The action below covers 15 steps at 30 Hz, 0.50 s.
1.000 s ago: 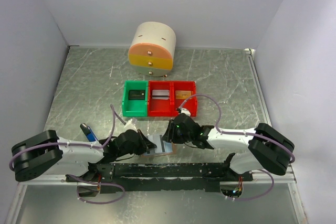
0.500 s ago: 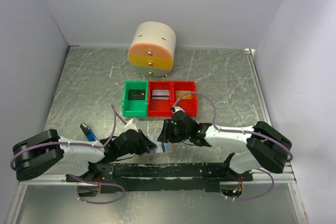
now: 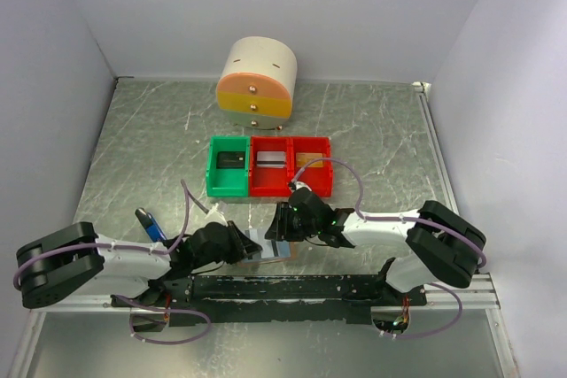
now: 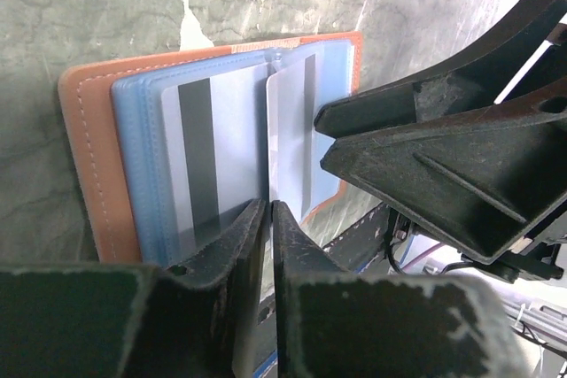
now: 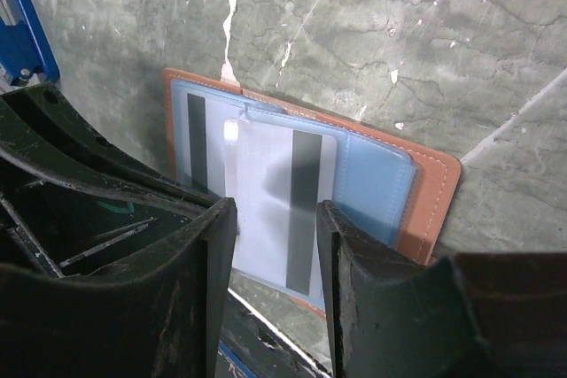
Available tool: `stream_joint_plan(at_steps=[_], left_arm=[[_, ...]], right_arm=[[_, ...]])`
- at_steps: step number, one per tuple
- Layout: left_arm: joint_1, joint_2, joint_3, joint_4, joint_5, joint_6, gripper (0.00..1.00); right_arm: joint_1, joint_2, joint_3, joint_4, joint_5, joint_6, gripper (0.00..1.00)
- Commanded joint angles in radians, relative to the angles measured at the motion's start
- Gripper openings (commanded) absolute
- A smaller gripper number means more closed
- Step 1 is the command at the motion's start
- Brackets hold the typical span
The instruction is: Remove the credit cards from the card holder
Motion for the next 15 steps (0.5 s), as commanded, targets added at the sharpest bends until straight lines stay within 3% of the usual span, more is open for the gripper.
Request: stream_joint_plan(at_steps=[1,7,10,15], left_arm=[[-0.005,0.024,-0.007,0.081,0.011,-0.006,0.19],[-0.005,0.106,-0.005,0.171,0.038,-0.016,0.15],[-0.005,0.131,-0.026,0.249,0.045,-0.03,0.08],[-0.005,0.11,-0.023,0.193,0.036,-0.038,0.07]], right_arm=[[0.0,0.029,-0.024,-0.033,-0.019,-0.006,0.42],[0.0,0.028,-0.024,-0.025,-0.026,-0.005,0.42],[0.0,0.024,-0.026,-0.035,-0.015,-0.004,0.42],[-0.001,0.017,-0.019,-0.091,0.043,-0.005,0.43]])
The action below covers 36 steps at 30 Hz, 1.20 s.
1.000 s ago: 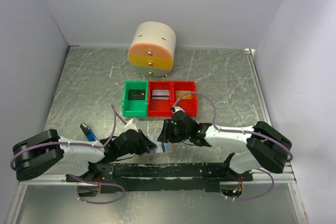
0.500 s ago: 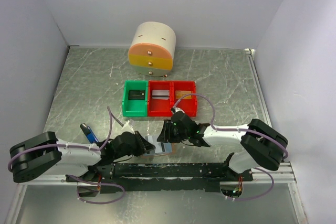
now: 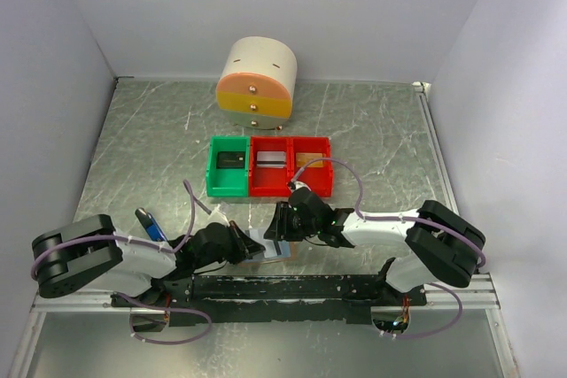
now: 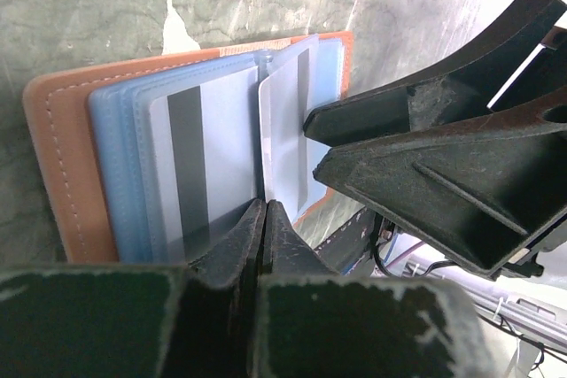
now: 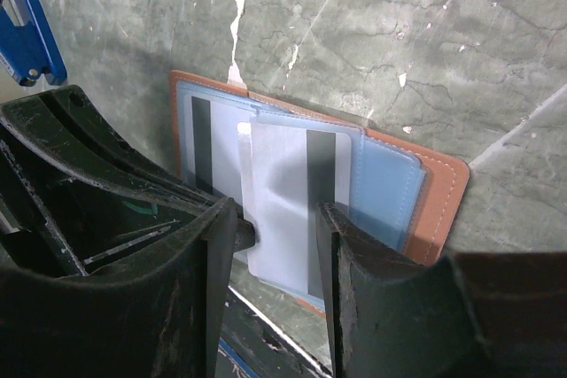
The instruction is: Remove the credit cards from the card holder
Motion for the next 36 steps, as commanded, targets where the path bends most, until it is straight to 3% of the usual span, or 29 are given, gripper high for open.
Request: stream_joint_plan(at_steps=[1,18,28,32,36], left_arm=[[-0.005,-0.023,-0.006,-0.003,0.009,-0.006,0.07],[-0.005,-0.264,-0.004,-0.391,-0.045,0.033,0.07],[-0.005,-0.23,0.023,-0.351,-0.026,0.068,0.07],[-0.005,-0.211,0.032,-0.332,-0.016,0.076,0.08],[-0.005,-0.196,0.031,-0.31,-0.009,0.077,0.09]], right_arm=[[0.0,0.013,-0.017,-0.112,0.06,-0.005,0.42],[-0.001,0.015,-0.003,-0.122,0.065,-0.024,0.43],[0.0,-0.1,0.034,-0.056,-0.007,-0.091,0.44],[0.004,-0.037,0.062,-0.008,-0.053,-0.08,0.44],[0.009,0.057,0.091,-0.078,0.01,-0.058,0.42]])
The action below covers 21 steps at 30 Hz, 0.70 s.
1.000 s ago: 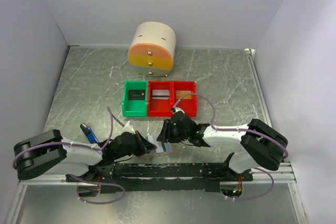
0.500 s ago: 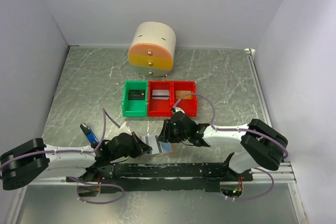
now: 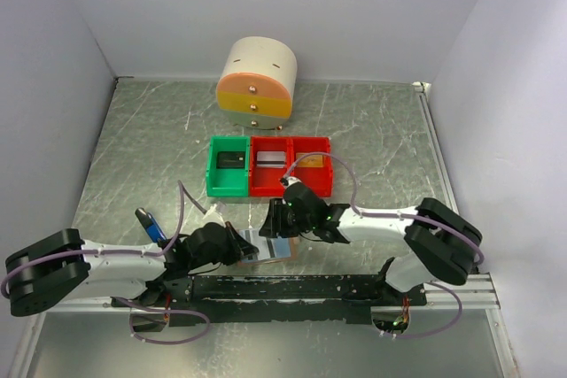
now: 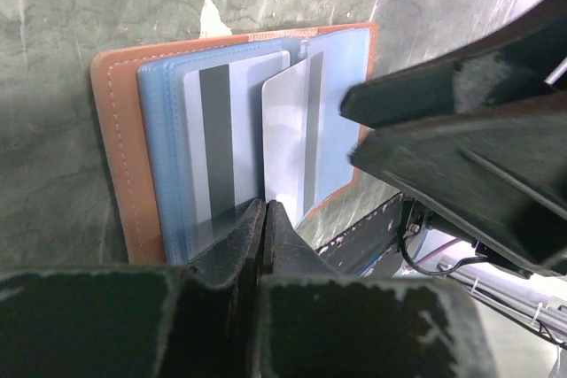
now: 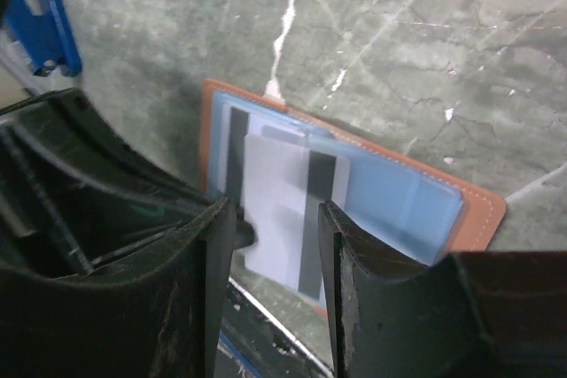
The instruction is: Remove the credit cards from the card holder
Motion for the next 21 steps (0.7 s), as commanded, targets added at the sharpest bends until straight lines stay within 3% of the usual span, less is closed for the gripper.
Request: stream_joint_plan(at_steps=[1,11,17,21], left_arm=[[-0.005,0.02,0.01,0.005,0.013,0.03,0.1],[-0.005,0.083,-0.029,0.182,0.013,0.006,0.29],[-0.005,0.172,-0.025,0.277,0.022,-0.004,0.29],[-0.005,0.218,-0.017,0.317,0.031,-0.012,0.22]], right_arm=[[0.005,0.088,0.02,-0.046,0.042,0.02,0.42],[0.005,0.088,-0.121,0.046,0.056,0.112,0.41],[0.004,0.109,-0.131,0.08,0.046,0.126,0.41],[0.002,0.099,-0.129,0.066,0.057,0.123,0.41]])
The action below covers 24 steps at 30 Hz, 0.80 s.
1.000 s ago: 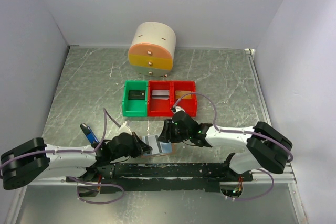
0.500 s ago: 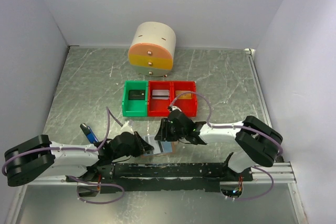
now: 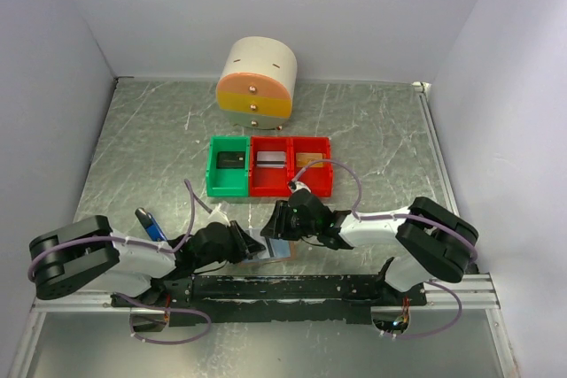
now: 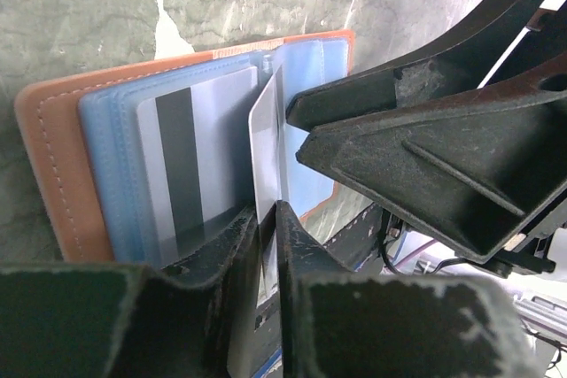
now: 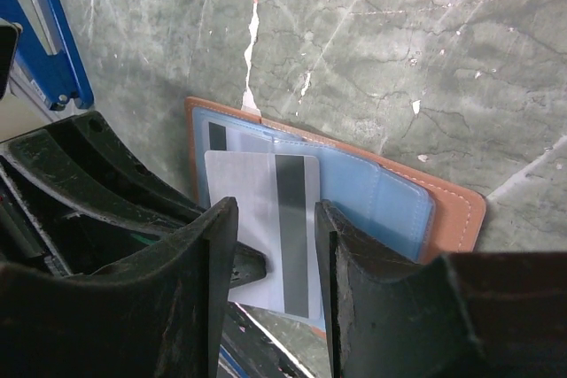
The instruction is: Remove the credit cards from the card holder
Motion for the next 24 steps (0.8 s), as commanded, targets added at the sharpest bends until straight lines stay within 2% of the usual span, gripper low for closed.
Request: stream_joint_plan(at_steps=[1,4,8,20,24], left_arm=[[-0.005,0.04,-0.006,0.06,0.016,-0.004,0.2],[-0.005,0.026,-0.004,0.026,0.011,-0.01,0.14],[-0.006,-0.048,0.013,-0.139,-0.015,-0.018,0.08],[-0.005,-0.323,0.126,-0.642,-0.07,0.108,0.07],[-0.005,-0.399,0.167,-0.782,-0.109,0.116,0.07]], right_arm=[[0.002,0.025,-0.038,-0.12,0.026,-0.009,0.41],[-0.002,0.01,-0.03,-0.158,0.047,-0.022,0.41],[-0.006,-0.018,-0.007,-0.237,0.092,-0.044,0.41],[-0.018,-0.168,0.097,-0.421,0.178,-0.114,0.43],[-0.018,-0.24,0.096,-0.389,0.153,-0.123,0.45]])
